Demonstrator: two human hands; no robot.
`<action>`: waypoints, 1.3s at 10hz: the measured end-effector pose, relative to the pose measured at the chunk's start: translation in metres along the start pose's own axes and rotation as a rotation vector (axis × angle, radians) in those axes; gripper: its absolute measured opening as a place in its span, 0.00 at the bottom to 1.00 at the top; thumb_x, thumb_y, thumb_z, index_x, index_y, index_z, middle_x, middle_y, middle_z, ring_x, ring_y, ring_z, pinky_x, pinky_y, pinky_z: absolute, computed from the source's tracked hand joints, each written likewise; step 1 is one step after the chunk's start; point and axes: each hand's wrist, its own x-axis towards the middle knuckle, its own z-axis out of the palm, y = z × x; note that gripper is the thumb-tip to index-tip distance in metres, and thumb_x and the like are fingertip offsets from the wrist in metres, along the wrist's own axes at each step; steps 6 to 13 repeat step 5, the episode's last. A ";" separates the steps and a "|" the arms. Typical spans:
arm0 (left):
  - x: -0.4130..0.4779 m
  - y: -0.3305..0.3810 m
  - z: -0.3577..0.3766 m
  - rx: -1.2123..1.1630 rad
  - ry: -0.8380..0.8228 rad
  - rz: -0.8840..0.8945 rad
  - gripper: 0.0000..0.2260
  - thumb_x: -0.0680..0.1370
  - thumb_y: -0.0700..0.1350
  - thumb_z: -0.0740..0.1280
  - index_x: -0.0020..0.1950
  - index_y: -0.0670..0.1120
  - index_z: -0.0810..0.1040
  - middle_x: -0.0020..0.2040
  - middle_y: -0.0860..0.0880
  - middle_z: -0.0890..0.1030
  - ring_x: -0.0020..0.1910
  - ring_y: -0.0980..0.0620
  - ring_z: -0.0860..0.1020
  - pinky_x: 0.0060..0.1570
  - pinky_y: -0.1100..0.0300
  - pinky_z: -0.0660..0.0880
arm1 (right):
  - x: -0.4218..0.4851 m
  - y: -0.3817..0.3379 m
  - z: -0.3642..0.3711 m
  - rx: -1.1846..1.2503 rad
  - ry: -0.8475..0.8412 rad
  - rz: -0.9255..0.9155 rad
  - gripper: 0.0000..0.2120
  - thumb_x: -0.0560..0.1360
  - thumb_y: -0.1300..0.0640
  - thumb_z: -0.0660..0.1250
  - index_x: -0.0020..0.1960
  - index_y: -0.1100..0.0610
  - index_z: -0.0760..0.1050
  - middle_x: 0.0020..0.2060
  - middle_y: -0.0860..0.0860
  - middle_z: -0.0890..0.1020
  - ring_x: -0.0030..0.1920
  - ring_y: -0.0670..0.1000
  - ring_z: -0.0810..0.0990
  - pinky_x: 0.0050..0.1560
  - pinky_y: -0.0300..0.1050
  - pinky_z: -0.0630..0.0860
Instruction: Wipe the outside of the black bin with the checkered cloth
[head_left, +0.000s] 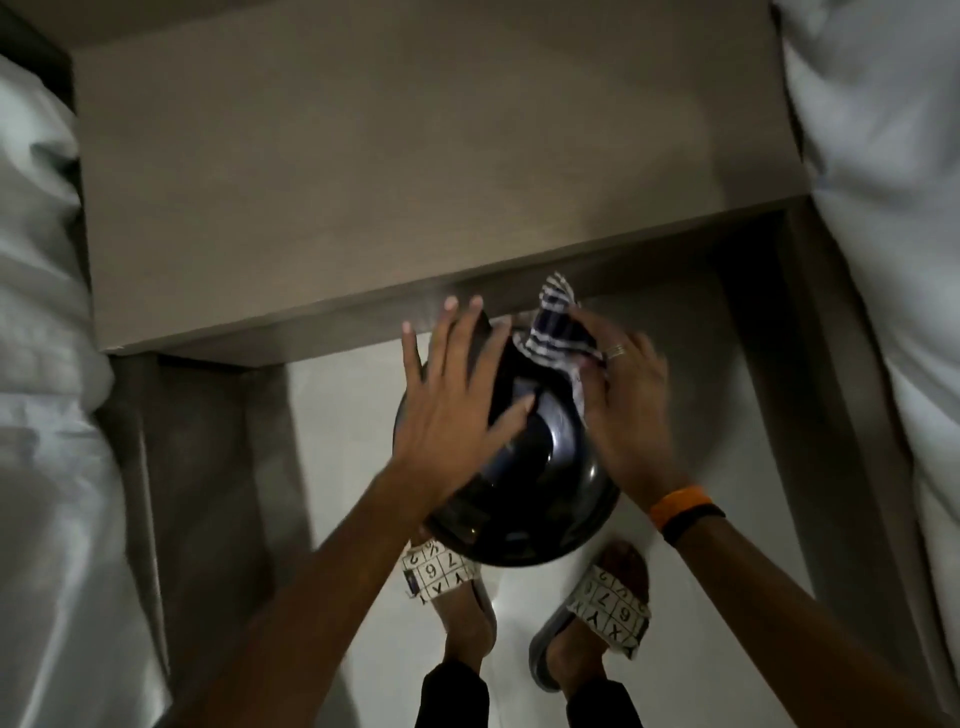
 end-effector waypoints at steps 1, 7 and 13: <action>0.065 -0.029 -0.024 0.046 0.084 -0.039 0.34 0.81 0.63 0.57 0.81 0.44 0.59 0.81 0.37 0.60 0.81 0.36 0.54 0.76 0.29 0.51 | 0.069 -0.019 -0.012 -0.128 0.183 -0.129 0.24 0.77 0.64 0.64 0.73 0.54 0.74 0.67 0.54 0.82 0.64 0.59 0.76 0.59 0.54 0.70; 0.146 -0.075 -0.019 -0.054 -0.106 -0.220 0.38 0.82 0.67 0.48 0.83 0.44 0.45 0.84 0.41 0.44 0.83 0.42 0.40 0.80 0.37 0.40 | 0.168 -0.024 -0.005 -0.505 -0.086 -0.160 0.31 0.85 0.42 0.56 0.84 0.50 0.52 0.85 0.56 0.48 0.86 0.59 0.45 0.81 0.72 0.40; 0.146 -0.075 -0.019 -0.054 -0.106 -0.220 0.38 0.82 0.67 0.48 0.83 0.44 0.45 0.84 0.41 0.44 0.83 0.42 0.40 0.80 0.37 0.40 | 0.168 -0.024 -0.005 -0.505 -0.086 -0.160 0.31 0.85 0.42 0.56 0.84 0.50 0.52 0.85 0.56 0.48 0.86 0.59 0.45 0.81 0.72 0.40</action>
